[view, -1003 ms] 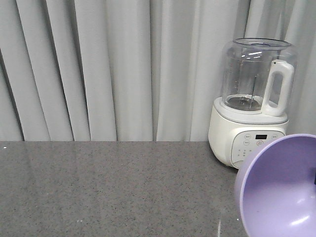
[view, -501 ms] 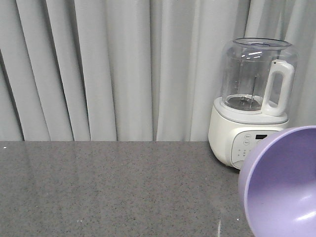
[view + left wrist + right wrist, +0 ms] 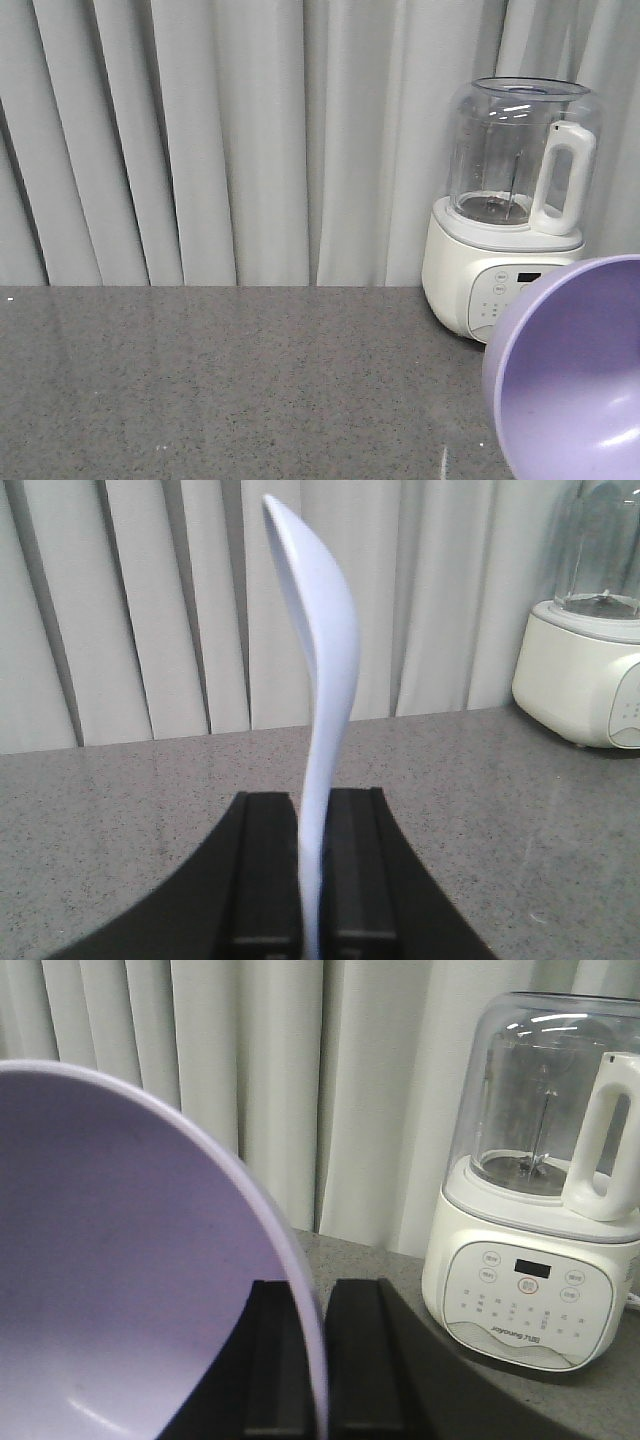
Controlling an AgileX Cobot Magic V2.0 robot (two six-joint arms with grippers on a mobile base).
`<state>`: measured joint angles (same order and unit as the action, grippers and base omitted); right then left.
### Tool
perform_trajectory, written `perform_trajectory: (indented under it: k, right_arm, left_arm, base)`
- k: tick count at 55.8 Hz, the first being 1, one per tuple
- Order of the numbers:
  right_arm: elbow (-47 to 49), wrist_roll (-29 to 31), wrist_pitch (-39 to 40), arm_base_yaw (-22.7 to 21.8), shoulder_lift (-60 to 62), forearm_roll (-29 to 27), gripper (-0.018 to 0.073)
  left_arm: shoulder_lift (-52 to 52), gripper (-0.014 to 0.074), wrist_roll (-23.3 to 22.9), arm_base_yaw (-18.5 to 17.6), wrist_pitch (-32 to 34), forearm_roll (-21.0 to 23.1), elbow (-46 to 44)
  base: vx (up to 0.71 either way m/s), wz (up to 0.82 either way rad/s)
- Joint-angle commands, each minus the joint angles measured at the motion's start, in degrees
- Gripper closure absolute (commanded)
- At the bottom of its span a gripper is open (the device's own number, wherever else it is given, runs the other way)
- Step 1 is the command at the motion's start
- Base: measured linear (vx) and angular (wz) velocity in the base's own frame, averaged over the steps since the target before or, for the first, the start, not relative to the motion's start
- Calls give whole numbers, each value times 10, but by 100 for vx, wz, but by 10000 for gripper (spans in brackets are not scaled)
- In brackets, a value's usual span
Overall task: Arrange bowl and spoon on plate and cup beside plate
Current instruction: 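Drive the base holding spoon and bowl to the counter with the plate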
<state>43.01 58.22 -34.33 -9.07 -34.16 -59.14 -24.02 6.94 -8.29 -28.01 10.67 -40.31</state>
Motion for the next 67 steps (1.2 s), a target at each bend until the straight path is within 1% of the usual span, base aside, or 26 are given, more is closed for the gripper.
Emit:
perform_trajectory:
  k: [1, 17, 30, 67]
  right_arm:
    - [16, 3, 33, 1, -2, -25, 568]
    - [16, 3, 33, 1, -2, -25, 568]
    - [16, 3, 34, 1, -3, -25, 568]
    - [16, 3, 34, 1, -3, -25, 568]
  left_arm:
    - [-5, 600, 0, -4, 41, 9, -14]
    - [-5, 600, 0, -4, 41, 9, -14]
    - [-5, 600, 0, -4, 41, 9, -14]
    - [-5, 600, 0, -4, 41, 9, -14]
  base:
    - [0, 0]
    - [-1, -5]
    - [-7, -29]
    - [-15, -58]
